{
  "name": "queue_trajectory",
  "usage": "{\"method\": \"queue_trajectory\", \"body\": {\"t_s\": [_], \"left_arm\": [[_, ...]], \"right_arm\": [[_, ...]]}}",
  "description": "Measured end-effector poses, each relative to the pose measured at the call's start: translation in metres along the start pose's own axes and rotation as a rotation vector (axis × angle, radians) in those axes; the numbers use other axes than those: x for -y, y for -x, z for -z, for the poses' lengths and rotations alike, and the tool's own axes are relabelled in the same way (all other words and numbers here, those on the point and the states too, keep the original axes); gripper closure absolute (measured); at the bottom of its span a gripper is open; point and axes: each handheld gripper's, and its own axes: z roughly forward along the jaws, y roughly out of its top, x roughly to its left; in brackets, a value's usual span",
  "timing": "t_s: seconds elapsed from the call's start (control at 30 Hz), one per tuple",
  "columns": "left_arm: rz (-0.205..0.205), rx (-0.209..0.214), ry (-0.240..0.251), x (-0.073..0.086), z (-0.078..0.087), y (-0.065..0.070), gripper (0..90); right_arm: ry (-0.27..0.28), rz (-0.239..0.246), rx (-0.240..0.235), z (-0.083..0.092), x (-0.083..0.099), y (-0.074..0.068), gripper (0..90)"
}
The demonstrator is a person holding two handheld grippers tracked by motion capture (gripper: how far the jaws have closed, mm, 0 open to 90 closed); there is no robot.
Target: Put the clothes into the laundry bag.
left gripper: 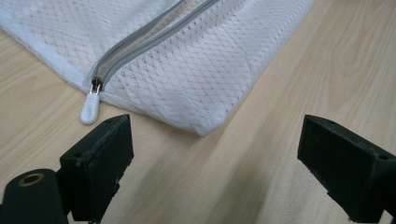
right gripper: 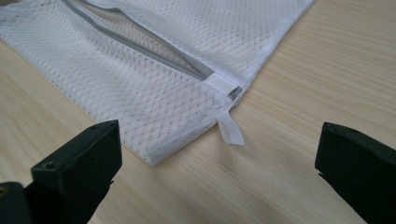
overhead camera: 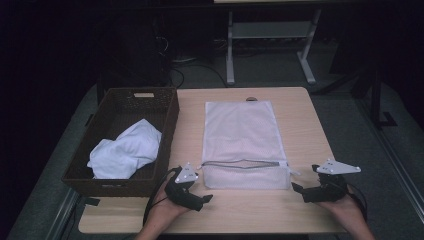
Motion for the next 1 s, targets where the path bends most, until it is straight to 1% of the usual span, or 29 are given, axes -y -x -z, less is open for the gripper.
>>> {"method": "queue_trajectory", "body": {"t_s": [0.13, 0.23, 0.27, 0.33, 0.4, 0.47, 0.6, 0.8, 0.87, 1.0], "left_arm": [[0.001, -0.003, -0.004, -0.001, 0.001, -0.001, 10.0], [0.020, 0.004, 0.007, -0.002, 0.004, -0.002, 10.0], [0.018, 0.008, 0.005, -0.002, 0.004, -0.003, 10.0], [0.009, -0.002, -0.001, -0.002, 0.003, -0.002, 10.0], [0.008, -0.005, -0.004, -0.001, 0.002, -0.002, 10.0], [0.004, -0.002, 0.005, 0.000, 0.003, -0.003, 10.0], [-0.002, 0.005, 0.009, 0.000, 0.003, -0.003, 10.0], [-0.014, 0.015, 0.009, 0.001, 0.004, -0.003, 10.0], [-0.007, 0.017, 0.015, 0.001, 0.004, -0.002, 10.0], [-0.008, 0.018, 0.018, 0.001, 0.004, -0.002, 10.0]], "right_arm": [[0.001, -0.009, 0.004, -0.001, 0.000, 0.001, 0.1], [-0.009, -0.001, 0.005, -0.003, 0.000, 0.002, 0.1], [-0.012, 0.000, 0.001, -0.003, 0.000, 0.002, 0.1], [-0.010, -0.006, -0.010, -0.004, -0.001, 0.002, 0.1], [-0.010, 0.002, -0.006, -0.005, -0.002, 0.002, 0.1], [-0.018, 0.000, -0.015, -0.005, -0.004, 0.002, 0.2], [-0.003, 0.012, -0.007, -0.003, -0.008, -0.001, 0.2], [-0.004, 0.026, -0.005, -0.005, -0.014, 0.000, 0.2], [-0.003, 0.030, -0.004, -0.005, -0.017, 0.000, 0.2], [0.004, 0.025, -0.009, -0.008, -0.021, 0.000, 0.2]]}}
